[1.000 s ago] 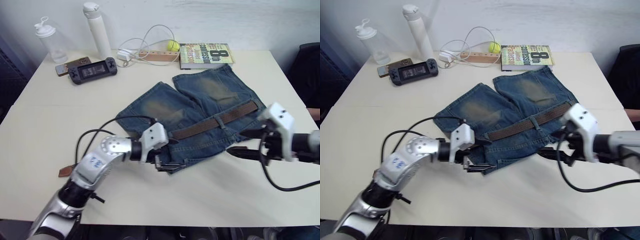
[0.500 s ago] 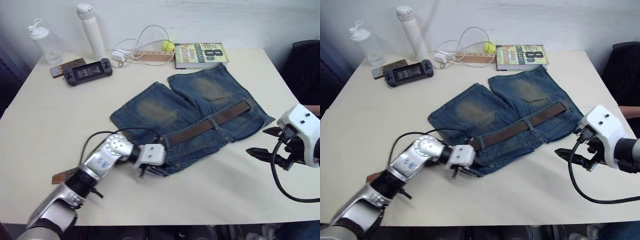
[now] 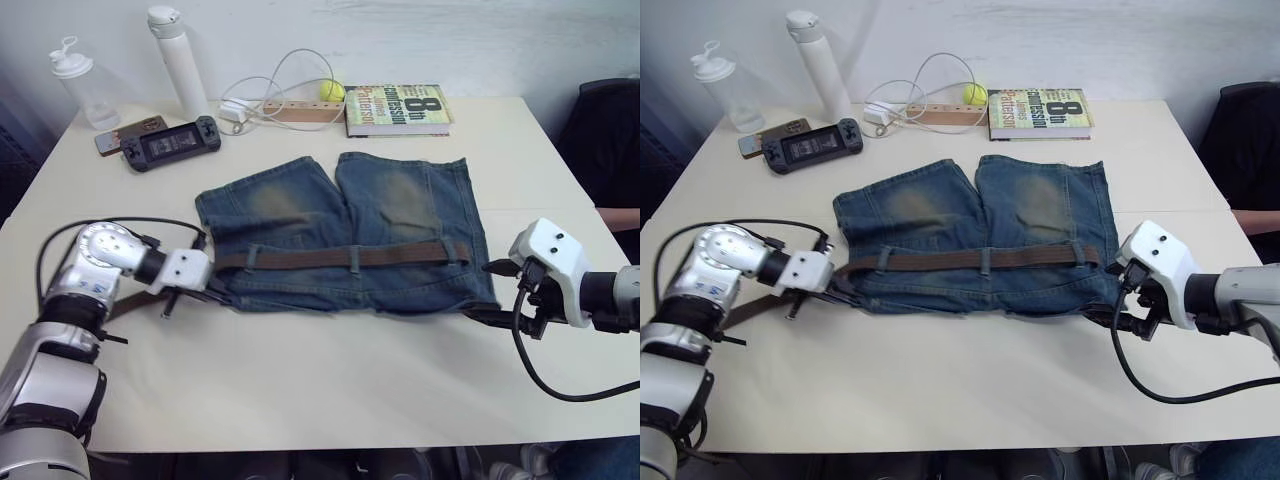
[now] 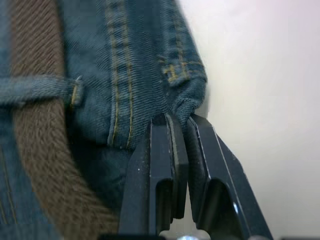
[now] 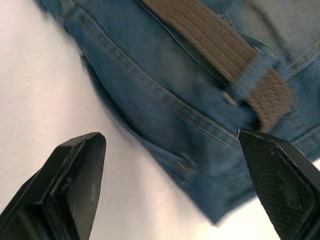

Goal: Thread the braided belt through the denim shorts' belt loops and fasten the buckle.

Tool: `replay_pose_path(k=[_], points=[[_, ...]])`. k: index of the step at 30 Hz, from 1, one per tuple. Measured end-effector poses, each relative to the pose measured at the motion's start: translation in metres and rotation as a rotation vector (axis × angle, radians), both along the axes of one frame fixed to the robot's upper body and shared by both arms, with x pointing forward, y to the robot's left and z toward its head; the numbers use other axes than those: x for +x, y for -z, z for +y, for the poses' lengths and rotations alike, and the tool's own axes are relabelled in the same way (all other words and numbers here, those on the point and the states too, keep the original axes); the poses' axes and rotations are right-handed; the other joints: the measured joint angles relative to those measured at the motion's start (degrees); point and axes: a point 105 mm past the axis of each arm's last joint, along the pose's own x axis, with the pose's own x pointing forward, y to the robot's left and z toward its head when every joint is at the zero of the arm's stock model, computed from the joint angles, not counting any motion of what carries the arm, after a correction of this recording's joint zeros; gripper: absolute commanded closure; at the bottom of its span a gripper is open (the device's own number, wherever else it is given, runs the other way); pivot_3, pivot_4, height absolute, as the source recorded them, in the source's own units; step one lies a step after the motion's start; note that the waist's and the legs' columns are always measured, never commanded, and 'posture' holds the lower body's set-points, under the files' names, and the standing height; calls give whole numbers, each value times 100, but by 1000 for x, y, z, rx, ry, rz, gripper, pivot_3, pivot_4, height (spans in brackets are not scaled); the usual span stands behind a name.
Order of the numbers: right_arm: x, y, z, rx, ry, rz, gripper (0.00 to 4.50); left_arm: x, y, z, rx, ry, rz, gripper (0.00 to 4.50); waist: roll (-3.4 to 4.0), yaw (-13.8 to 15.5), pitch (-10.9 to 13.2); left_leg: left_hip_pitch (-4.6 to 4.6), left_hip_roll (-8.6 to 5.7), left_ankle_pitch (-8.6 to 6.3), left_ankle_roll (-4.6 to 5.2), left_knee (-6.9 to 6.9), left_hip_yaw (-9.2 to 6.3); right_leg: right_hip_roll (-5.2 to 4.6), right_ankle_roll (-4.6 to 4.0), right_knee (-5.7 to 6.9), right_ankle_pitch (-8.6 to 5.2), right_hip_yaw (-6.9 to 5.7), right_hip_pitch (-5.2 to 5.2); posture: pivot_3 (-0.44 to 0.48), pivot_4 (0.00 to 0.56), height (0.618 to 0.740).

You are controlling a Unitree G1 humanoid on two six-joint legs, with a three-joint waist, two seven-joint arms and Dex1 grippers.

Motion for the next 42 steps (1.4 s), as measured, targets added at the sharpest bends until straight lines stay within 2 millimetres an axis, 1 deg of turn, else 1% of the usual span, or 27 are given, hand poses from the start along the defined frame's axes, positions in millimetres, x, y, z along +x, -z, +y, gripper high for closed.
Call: replay_pose_path(k=[1, 3, 5, 7, 10, 13, 15, 16, 17, 18, 19, 20, 22, 23, 24, 26, 27, 28, 30, 31, 34, 36, 39, 42], points=[[2, 1, 0, 1, -3, 6, 0, -1, -1, 11, 20, -33, -1, 4469, -1, -15, 1, -3, 0, -1, 1, -1, 4, 0, 0, 6, 0, 1, -5, 0, 150, 735], [3, 4, 0, 4, -8, 21, 0, -3, -2, 28, 42, -87, 3, 4469, -2, -42, 1, -3, -1, -2, 4, 1, 8, -2, 0, 27, 0, 1, -9, 0, 150, 735], [3, 6, 2, 22, -14, 58, 0, -6, -3, 41, 47, -137, 16, 4469, -3, -69, 2, -3, 0, -2, 4, 4, 11, -4, 0, 35, 0, 3, -12, 0, 150, 735], [3, 9, 2, 42, 0, 100, 0, -9, -3, 48, 49, -173, 34, 4469, -9, -98, 5, -4, 0, -2, 4, 8, 9, -8, 0, 42, 0, 3, -13, 0, 150, 735], [7, 10, 1, 55, 17, 119, 0, -7, -5, 56, -52, -299, 92, 4469, -12, -127, 7, -3, 0, -2, 4, 9, 11, -9, 0, 47, 0, 7, -21, 0, 150, 735], [14, 14, 2, 80, 35, 130, 0, -5, -9, 64, -189, -442, 174, 3254, -19, -131, 9, -33, -1, 1, -1, 19, 23, -10, -1, 86, 0, 11, -66, 0, 150, 735], [18, 16, 2, 113, 65, 155, 0, -7, -10, 66, -255, -499, 221, 2386, -20, -125, 10, -40, -2, 1, -2, 21, 28, -12, -1, 90, 0, 12, -76, 0, 150, 735], [20, 16, 1, 131, 79, 170, 0, -8, -12, 68, -296, -532, 251, 2057, -21, -121, 11, -47, -2, 1, -2, 27, 26, -13, -1, 92, 0, 10, -81, 0, 150, 735], [21, 14, 0, 141, 85, 177, 0, -10, -14, 70, -339, -569, 283, 1543, -21, -118, 11, -63, -1, 1, -2, 39, 24, -13, -1, 94, 0, 9, -91, 0, 150, 735], [21, 12, 1, 150, 83, 178, 0, -12, -18, 73, -373, -598, 305, 1147, -21, -119, 11, -92, -1, 1, -1, 62, 19, -13, -1, 104, 0, 6, -111, 0, 150, 735], [22, 11, 1, 163, 80, 183, 0, -12, -24, 73, -434, -631, 343, 592, -21, -117, 11, -106, -1, 0, 0, 78, 16, -13, -1, 110, 0, 6, -119, 0, 150, 735], [22, 10, 2, 174, 77, 188, 0, -13, -31, 72, -503, -657, 387, 136, -22, -115, 11, -114, -1, -5, 7, 94, 16, -15, -1, 123, 0, 6, -124, 0, 150, 735], [25, 6, 5, 204, 69, 185, 0, -14, -50, 70, -679, -711, 501, 57, -25, -116, 13, -115, -7, -9, 15, 100, 16, -21, -1, 133, 0, 7, -125, 0, 150, 735], [30, 3, 8, 233, 65, 177, 0, -15, -62, 68, -779, -724, 564, 57, -28, -115, 12, -114, -9, -10, 16, 101, 17, -22, 0, 136, 0, 8, -125, 0, 150, 735], [37, 0, 11, 274, 71, 162, 0, -15, -71, 65, -839, -725, 605, 57, -31, -116, 9, -111, -11, -10, 17, 102, 17, -22, 0, 138, 0, 10, -124, 0, 150, 735], [51, -4, 17, 356, 105, 155, 0, -4, -79, 58, -924, -776, 639, 57, -33, -106, 9, -108, -14, -10, 17, 103, 18, -25, 0, 145, 0, 12, -124, 0, 150, 735], [58, -4, 20, 405, 133, 168, 0, 7, -80, 53, -975, -840, 656, 57, -33, -92, 9, -108, -16, -10, 16, 104, 16, -25, 0, 147, 0, 12, -126, 0, 150, 735], [63, -4, 23, 441, 153, 185, 0, 16, -78, 49, -1004, -897, 673, 57, -33, -74, 9, -112, -17, -9, 16, 104, 17, -25, 0, 157, 0, 12, -135, 0, 150, 735], [68, -6, 27, 498, 174, 210, 0, 25, -65, 43, -1013, -991, 717, 57, -33, -74, 8, -128, -22, -9, 15, 103, 22, -26, 0, 181, 0, 17, -168, 0, 150, 735], [69, -6, 27, 518, 186, 223, 0, 28, -57, 38, -1010, -1023, 747, 57, -33, -76, 8, -135, -23, -9, 15, 104, 21, -26, 0, 183, 0, 16, -176, 0, 150, 735], [69, -7, 33, 582, 181, 262, 0, 31, -42, 24, -982, -1056, 803, 57, -35, -109, 7, -153, -26, -9, 15, 112, 20, -27, 0, 183, 0, 11, -190, 0, 150, 735], [71, -5, 37, 604, 175, 277, 0, 37, -37, 20, -955, -1082, 768, 57, -36, -125, 7, -153, -32, -9, 15, 116, 23, -30, 0, 180, 0, 11, -188, 0, 150, 735], [75, 1, 38, 619, 187, 297, 0, 48, -28, 21, -939, -1162, 729, 57, -36, -120, 7, -153, -35, -6, 10, 123, 28, -31, 1, 180, 1, 12, -186, 0, 150, 735], [80, 4, 36, 635, 201, 301, 0, 53, -29, 17, -952, -1158, 728, 57, -36, -119, 7, -152, -34, -1, 3, 125, 29, -30, 1, 184, 1, 13, -186, 0, 150, 735]])
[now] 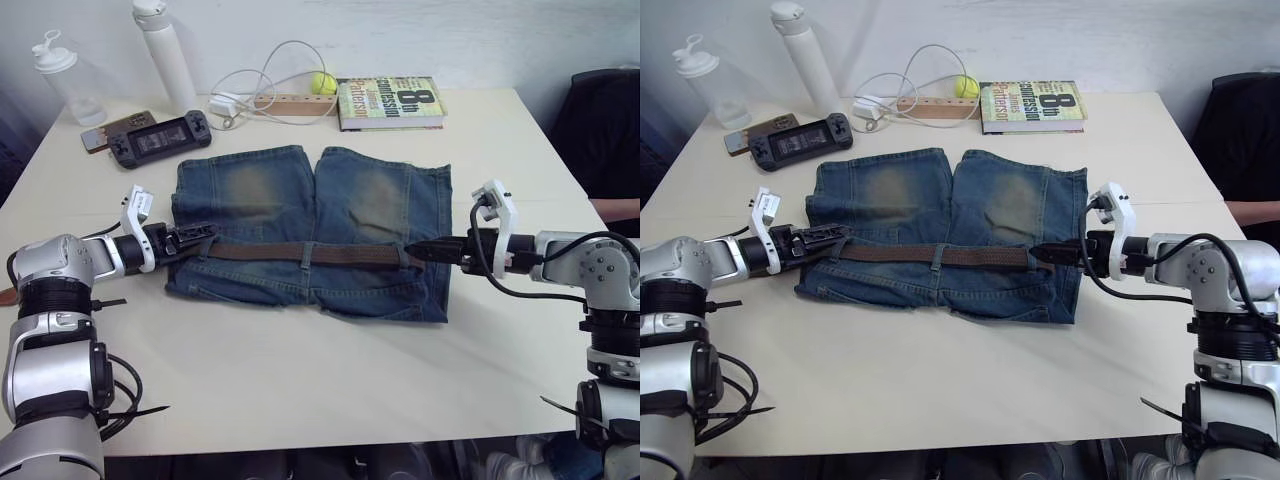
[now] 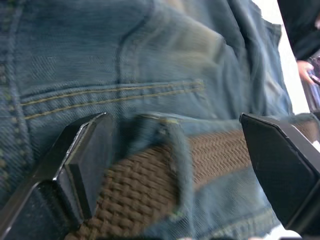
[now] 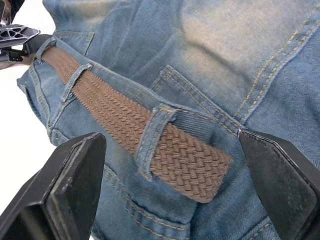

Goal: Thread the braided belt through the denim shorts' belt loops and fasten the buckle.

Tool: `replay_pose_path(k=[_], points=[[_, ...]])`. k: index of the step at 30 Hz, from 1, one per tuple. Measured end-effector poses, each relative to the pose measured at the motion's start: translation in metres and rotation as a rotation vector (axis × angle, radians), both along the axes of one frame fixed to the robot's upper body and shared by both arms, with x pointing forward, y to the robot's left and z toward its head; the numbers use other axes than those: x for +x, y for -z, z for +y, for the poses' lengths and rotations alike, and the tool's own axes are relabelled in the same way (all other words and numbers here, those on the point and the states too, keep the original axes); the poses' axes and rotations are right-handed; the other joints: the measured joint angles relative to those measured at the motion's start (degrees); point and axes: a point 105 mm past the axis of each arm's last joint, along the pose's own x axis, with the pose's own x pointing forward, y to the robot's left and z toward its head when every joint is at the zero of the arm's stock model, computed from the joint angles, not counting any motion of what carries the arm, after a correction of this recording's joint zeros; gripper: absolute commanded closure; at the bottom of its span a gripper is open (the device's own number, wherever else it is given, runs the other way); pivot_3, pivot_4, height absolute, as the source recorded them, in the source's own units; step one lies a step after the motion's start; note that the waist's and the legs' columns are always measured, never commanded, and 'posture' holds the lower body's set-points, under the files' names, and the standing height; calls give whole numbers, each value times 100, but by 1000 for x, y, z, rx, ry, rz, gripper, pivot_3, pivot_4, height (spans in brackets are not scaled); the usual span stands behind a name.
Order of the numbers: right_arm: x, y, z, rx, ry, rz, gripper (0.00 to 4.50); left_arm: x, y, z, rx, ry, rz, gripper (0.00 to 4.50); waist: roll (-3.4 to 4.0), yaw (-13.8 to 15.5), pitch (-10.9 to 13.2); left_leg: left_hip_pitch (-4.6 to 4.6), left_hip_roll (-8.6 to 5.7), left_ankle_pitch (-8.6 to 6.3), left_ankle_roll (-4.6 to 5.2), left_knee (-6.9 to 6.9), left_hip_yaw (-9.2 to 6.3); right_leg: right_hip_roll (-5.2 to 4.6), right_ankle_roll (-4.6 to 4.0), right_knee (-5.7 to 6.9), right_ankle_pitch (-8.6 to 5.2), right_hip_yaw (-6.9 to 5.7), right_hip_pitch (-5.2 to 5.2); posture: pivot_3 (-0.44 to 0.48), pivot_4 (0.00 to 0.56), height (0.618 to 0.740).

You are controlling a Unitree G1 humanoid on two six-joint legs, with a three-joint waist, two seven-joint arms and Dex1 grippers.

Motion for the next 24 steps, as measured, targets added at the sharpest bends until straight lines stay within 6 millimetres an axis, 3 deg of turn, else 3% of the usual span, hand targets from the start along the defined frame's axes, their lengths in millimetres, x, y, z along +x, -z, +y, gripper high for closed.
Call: replay_pose_path(k=[5, 10, 12, 15, 21, 22, 24], points=[[6, 6, 5, 15, -8, 11, 0, -2, -3, -17, -36, 98, -15, 57, 0, -11, 0, 0, 0, 0, 0, 0, 2, 2, 0, 4, 0, 1, -4, 0, 150, 735], [18, 10, 13, 81, -1, 28, 0, 0, -1, -16, 10, 99, 1, 57, 0, -7, 0, 0, -1, 0, 0, 6, 1, 1, 0, 6, 0, -1, -2, 0, 150, 735], [24, 14, 15, 118, 12, 48, 0, 0, 1, -14, 21, 100, 5, 623, 0, -14, 0, 0, -1, 0, 0, 8, 2, 2, 0, 8, 0, -1, -2, 0, 150, 735], [25, 22, 16, 153, 9, 89, 921, -2, 6, -13, 57, 120, 23, 1834, 0, -13, 0, -1, -1, 0, 0, 8, 1, 2, 0, 10, 0, -2, -3, 0, 150, 735], [10, 29, 28, 128, -105, 17, 3956, -11, 6, -14, 24, 200, 23, 4496, 0, -9, 0, -8, -2, 0, 1, 16, -2, 2, 0, 9, 0, -4, -4, 0, 150, 735], [8, 30, 30, 117, -121, -17, 4450, -13, 5, -12, 19, 208, 19, 4500, 0, -9, 0, -11, -2, 0, 1, 19, -2, 2, 0, 10, 0, -5, -6, 0, 150, 735], [5, 27, 31, 72, -155, -108, 4450, -16, 0, -10, 10, 242, -7, 4500, 0, -9, 0, -15, -2, -1, 1, 23, -2, 2, 0, 10, 0, -5, -8, 0, 150, 735]])
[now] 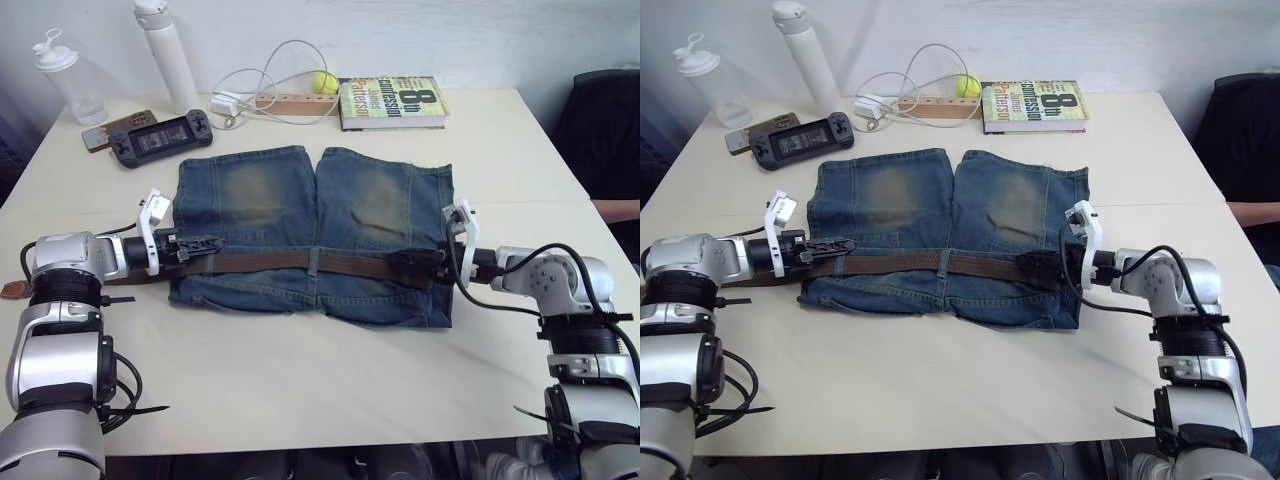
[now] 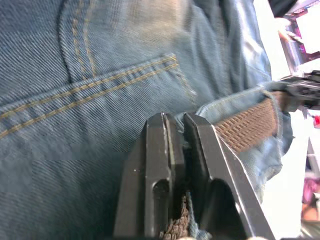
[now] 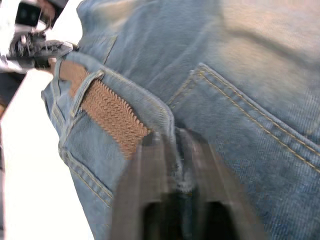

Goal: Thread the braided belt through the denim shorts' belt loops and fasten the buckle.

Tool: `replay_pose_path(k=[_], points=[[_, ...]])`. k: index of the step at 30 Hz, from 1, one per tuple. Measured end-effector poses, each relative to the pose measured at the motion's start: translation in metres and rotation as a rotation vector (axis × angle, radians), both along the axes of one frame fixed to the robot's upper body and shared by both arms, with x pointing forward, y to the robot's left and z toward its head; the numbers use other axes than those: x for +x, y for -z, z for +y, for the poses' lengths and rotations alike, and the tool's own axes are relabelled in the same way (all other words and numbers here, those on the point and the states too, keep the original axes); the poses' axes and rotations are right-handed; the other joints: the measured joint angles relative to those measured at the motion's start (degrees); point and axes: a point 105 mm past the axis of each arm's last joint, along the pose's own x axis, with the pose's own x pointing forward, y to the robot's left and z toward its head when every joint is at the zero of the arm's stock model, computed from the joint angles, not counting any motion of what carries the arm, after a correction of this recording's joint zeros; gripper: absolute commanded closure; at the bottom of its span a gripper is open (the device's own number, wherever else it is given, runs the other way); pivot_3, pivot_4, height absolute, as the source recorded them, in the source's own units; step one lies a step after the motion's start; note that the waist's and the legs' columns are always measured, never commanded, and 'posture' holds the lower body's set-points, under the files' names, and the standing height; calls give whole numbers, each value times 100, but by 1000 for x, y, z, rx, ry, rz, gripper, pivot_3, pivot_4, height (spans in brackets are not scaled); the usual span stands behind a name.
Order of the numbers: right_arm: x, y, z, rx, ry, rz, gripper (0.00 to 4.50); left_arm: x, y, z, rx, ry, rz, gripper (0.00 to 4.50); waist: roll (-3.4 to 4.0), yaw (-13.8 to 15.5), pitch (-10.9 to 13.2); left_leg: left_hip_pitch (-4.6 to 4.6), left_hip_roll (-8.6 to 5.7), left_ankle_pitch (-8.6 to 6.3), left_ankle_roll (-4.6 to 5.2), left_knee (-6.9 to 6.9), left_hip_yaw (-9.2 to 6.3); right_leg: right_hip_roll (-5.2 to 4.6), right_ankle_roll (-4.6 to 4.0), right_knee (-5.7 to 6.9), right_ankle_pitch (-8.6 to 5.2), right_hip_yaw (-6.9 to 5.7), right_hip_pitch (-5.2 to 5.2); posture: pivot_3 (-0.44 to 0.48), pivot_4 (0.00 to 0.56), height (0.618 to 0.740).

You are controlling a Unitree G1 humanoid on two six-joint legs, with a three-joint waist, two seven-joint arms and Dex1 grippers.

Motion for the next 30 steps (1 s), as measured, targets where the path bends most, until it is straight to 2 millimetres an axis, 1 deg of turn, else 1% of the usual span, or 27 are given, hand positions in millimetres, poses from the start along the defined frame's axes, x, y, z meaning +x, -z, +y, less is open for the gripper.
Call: replay_pose_path(k=[3, 5, 7, 9, 10, 12, 13, 14, 16, 17, 18, 19, 21, 22, 23, 25, 27, 29, 30], points=[[-7, -11, -4, -98, -46, -181, 4450, -7, -14, 2, -22, 71, -65, 4500, 0, -2, 0, -11, 0, 0, 0, 2, 2, 1, 0, 2, 0, 2, -15, 0, 150, 735], [-14, -16, -2, -163, -92, -288, 4450, -16, -23, 4, -17, 137, -129, 4500, 0, -5, 0, -12, 2, 0, 0, 2, 2, 2, 0, 5, 0, 4, -18, 0, 150, 735], [-27, -16, -1, -240, -142, -404, 4450, -31, -26, 3, 11, 239, -226, 4500, 0, -3, 0, -12, 4, 0, 0, -1, 2, 1, 0, 4, 0, 7, -22, 0, 150, 735], [-40, -10, -1, -292, -173, -480, 4450, -48, -24, 3, 38, 315, -293, 4500, 0, 2, 0, -13, 5, 0, 0, -2, 0, 0, 0, 2, 0, 7, -21, 0, 150, 735], [-52, -5, 0, -324, -192, -559, 4450, -63, -18, 5, 96, 361, -319, 4500, -1, -1, -1, -14, 7, -1, 0, -8, -2, -1, 0, -6, 0, 10, -20, 0, 150, 735], [-69, 6, 2, -353, -226, -643, 4450, -83, -9, 9, 164, 416, -325, 4500, -1, 8, -1, -10, 8, -1, 0, -8, -2, -1, 0, -6, 0, 14, -14, 0, 150, 735], [-73, 6, 3, -353, -228, -678, 4450, -89, -8, 8, 183, 441, -330, 4500, -1, 10, 0, -10, 8, -1, 0, -7, -1, -2, 0, -7, 0, 14, -14, 0, 150, 735], [-81, 3, 2, -342, -215, -743, 4450, -102, -5, 9, 212, 484, -332, 4500, -1, 13, -1, 0, 8, -1, 0, -6, -2, -3, 0, -9, 0, 15, 2, 0, 150, 735], [-97, 1, 1, -343, -199, -818, 4450, -122, -2, 7, 233, 539, -347, 4500, 0, 18, -1, 25, 11, -5, 2, -16, -3, -3, 0, -16, 0, 17, 26, 0, 150, 735], [-116, 5, 1, -356, -212, -853, 4450, -140, 3, 6, 246, 586, -344, 4500, 1, 22, -3, 56, 11, -5, 2, -54, -3, -4, -2, -25, -1, 21, 45, 0, 150, 735], [-130, 12, 0, -364, -229, -860, 4450, -152, 9, 4, 247, 613, -322, 4500, 2, 25, -4, 76, 12, -9, 2, -64, -4, -2, -6, -28, -3, 24, 61, 0, 150, 735], [-148, 23, -2, -379, -254, -860, 4450, -169, 17, 0, 242, 653, -290, 4500, 5, 39, -6, 92, 15, -17, 6, -70, -7, 1, -10, -41, -6, 22, 83, 0, 150, 735], [-172, 41, -7, -409, -307, -856, 4450, -196, 34, -9, 220, 726, -214, 4500, 7, 50, -3, 115, 15, -26, 19, -70, -5, 1, -9, -73, -5, 24, 124, 0, 150, 735], [-181, 44, -7, -421, -339, -876, 4450, -206, 40, -12, 217, 758, -187, 4500, 2, 50, -2, 141, 15, -31, 27, -70, -3, 1, -7, -110, -4, 24, 156, 0, 150, 735], [-190, 46, -8, -430, -378, -890, 4450, -214, 44, -14, 229, 785, -174, 4500, -3, 31, 3, 191, 18, -58, 59, -75, -3, 2, -7, -132, -4, 24, 215, 0, 150, 735], [-206, 49, -8, -441, -452, -921, 4450, -222, 50, -14, 274, 838, -167, 4500, -5, 21, 1, 280, 25, -70, 62, -122, -1, 3, -9, -170, -6, 23, 298, 0, 150, 735], [-215, 51, -9, -445, -497, -933, 3528, -222, 54, -12, 322, 868, -161, 4500, -4, 32, 1, 356, 31, -71, 59, -166, -1, 6, -19, -203, -11, 22, 365, 0, 150, 735], [-215, 52, -12, -458, -509, -935, 2668, -218, 54, -11, 341, 870, -164, 3549, -6, 35, 0, 363, 38, -75, 49, -170, -1, 11, -24, -201, -14, 20, 365, 0, 150, 735], [-214, 53, -14, -466, -513, -930, 2183, -215, 52, -10, 346, 866, -164, 3174, -7, 35, 0, 358, 41, -76, 47, -170, -1, 13, -25, -200, -15, 18, 358, 0, 150, 735]])
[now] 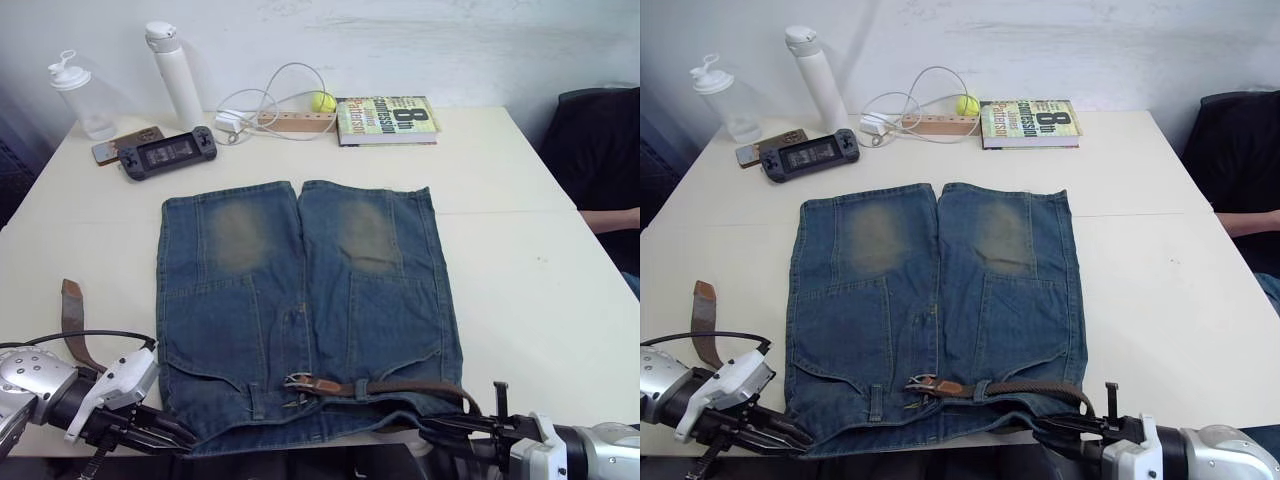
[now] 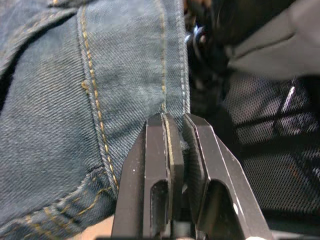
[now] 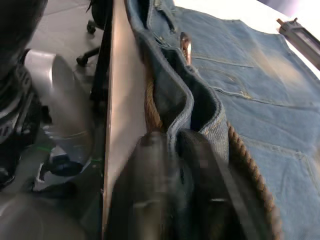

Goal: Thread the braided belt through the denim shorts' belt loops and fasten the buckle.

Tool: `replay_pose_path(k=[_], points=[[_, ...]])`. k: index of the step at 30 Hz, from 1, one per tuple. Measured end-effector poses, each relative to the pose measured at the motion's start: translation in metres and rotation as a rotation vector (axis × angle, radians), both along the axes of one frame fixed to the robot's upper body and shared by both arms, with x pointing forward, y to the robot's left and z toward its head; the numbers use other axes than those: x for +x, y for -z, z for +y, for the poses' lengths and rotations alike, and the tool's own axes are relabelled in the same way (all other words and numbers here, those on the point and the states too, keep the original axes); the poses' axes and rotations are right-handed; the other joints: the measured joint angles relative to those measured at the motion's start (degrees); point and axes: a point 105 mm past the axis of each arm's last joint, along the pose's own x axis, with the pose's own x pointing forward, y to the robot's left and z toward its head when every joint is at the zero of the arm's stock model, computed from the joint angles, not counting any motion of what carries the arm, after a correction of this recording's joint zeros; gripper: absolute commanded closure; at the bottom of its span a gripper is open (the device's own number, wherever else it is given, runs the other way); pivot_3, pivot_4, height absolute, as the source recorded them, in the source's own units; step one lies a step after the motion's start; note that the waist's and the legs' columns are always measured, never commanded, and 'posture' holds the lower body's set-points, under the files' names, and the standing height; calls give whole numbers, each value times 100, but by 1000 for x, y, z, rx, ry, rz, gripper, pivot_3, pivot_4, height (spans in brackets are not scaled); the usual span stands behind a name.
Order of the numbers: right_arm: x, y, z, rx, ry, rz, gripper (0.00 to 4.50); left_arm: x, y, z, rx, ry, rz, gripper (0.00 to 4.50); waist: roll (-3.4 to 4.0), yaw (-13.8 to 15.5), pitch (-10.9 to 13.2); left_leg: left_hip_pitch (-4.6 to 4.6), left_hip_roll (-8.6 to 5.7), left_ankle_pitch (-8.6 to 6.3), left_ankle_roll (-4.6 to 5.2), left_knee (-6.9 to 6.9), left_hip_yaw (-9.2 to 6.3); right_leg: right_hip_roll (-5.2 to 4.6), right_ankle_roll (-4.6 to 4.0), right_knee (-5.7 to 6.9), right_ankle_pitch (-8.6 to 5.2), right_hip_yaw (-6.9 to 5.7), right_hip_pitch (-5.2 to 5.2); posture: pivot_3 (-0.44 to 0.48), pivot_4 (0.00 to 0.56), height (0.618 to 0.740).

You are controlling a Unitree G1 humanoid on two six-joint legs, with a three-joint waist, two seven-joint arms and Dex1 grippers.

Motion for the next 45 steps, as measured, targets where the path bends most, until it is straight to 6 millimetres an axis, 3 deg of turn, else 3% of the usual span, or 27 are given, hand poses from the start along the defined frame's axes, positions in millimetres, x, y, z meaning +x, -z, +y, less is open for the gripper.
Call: replay_pose_path(k=[4, 7, 10, 16, 19, 22, 24, 26, 29, 36, 39, 41, 42, 43, 45], points=[[0, -2, -7, -15, -6, -1, 130, 5, -9, 8, 23, -32, 52, 1339, 3, -8, 2, -20, 5, 5, -17, -2, 0, 6, -3, 2, -2, -3, -22, 0, 150, 735], [1, -1, -29, -51, 24, 1, 0, 0, -25, 10, -18, -79, 172, 20, -6, -5, 6, -20, 5, 4, -16, 2, 0, 4, -2, -1, -2, -4, -15, 0, 150, 735], [20, -4, -56, -95, 92, -39, 0, 1, -41, 21, -9, -157, 268, 20, -9, -29, 8, -3, 4, 2, -11, 4, 3, 2, -2, -4, -1, -5, 1, 0, 150, 735], [58, -23, -71, -72, 178, -143, 0, 16, -60, 21, -105, -211, 219, 20, 22, -41, 20, 8, 5, 0, -9, -1, 5, 4, -4, 0, -2, -5, 2, 0, 150, 735], [94, -39, -76, -80, 219, -141, 0, 44, -85, 19, -284, -248, 78, 20, 48, -29, 35, -8, 6, 8, -20, 3, 7, 9, -4, 14, -2, -8, -19, 0, 150, 735], [155, -76, -67, -18, 311, -74, 0, 80, -102, 10, -398, -303, -124, 20, 60, -45, 44, -35, 7, 31, -57, 10, 7, 9, -6, 38, -4, -8, -57, 0, 150, 735], [179, -87, -54, -1, 354, 67, 0, 112, -93, 6, -351, -380, -282, 20, 67, -22, 36, -107, 6, 48, -70, 33, 7, 13, -7, 86, -4, -10, -135, 0, 150, 735], [192, -51, -26, -45, 373, 325, 0, 146, -55, -10, -261, -460, -306, 20, 39, 62, 26, -246, 4, 45, -58, 131, -3, 16, -6, 179, -4, -18, -263, 0, 150, 735], [201, -36, 8, -75, 318, 428, 0, 182, -39, -20, -143, -551, -361, 20, 38, 99, 27, -341, -21, 41, -34, 204, 6, -1, 24, 186, 13, -13, -327, 0, 150, 735], [228, -28, 14, -169, 371, 442, 0, 192, -15, -14, 71, -513, -462, 20, 45, 92, 0, -331, -22, 37, -27, 212, 10, -5, 32, 186, 17, -13, -316, 0, 150, 735], [230, -20, 14, -228, 367, 453, 0, 191, -7, -15, 145, -473, -482, 797, 52, 82, -41, -250, -19, 34, -22, 183, 11, -4, 26, 164, 14, -14, -238, 0, 150, 735], [229, -13, 12, -256, 369, 459, 0, 191, -3, -20, 160, -445, -503, 1656, 52, 86, -68, -167, -21, 24, -17, 136, 13, -7, 24, 141, 13, -7, -167, 0, 150, 735], [229, -13, 12, -258, 369, 459, 0, 191, -3, -20, 160, -443, -503, 1656, 49, 88, -80, -154, -21, 23, -16, 130, 12, -7, 24, 134, 13, -8, -152, 0, 150, 735], [229, -11, 11, -266, 370, 457, 490, 191, -2, -22, 161, -436, -506, 2311, 44, 97, -100, -139, -19, 21, -15, 121, 9, -6, 24, 110, 13, -10, -135, 0, 150, 735], [224, -3, 12, -280, 361, 462, 1147, 188, 2, -23, 174, -410, -511, 2840, 29, 98, -161, -103, -17, 3, -15, 108, 2, -7, 18, 94, 10, -8, -107, 0, 150, 735]])
